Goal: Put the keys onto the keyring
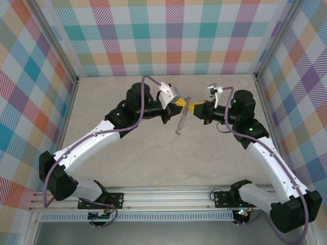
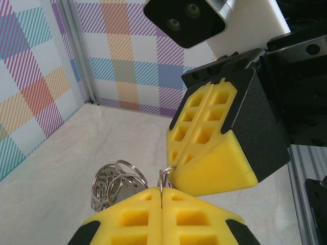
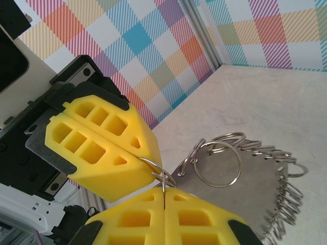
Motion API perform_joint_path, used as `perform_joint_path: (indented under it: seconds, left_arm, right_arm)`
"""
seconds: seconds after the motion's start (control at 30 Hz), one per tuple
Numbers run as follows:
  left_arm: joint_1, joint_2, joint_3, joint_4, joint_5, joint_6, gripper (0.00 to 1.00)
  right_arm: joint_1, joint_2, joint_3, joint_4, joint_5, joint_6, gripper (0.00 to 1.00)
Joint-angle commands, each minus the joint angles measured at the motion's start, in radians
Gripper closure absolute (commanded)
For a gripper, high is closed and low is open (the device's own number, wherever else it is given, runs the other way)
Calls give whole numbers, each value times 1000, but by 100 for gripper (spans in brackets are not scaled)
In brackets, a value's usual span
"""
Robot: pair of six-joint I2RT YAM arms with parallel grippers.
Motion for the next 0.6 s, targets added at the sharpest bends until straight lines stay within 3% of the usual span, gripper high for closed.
perform_joint_path:
  seconds: [0.0,0.57]
  left_arm:
    - [-17,-38,8,62,18,11,100]
    - [-18,-37,11,59,38,11,100]
  right_arm:
    - [-4,-35,35,-18,-29,-33,100]
    - [-7,15,73,-4,2,-41,100]
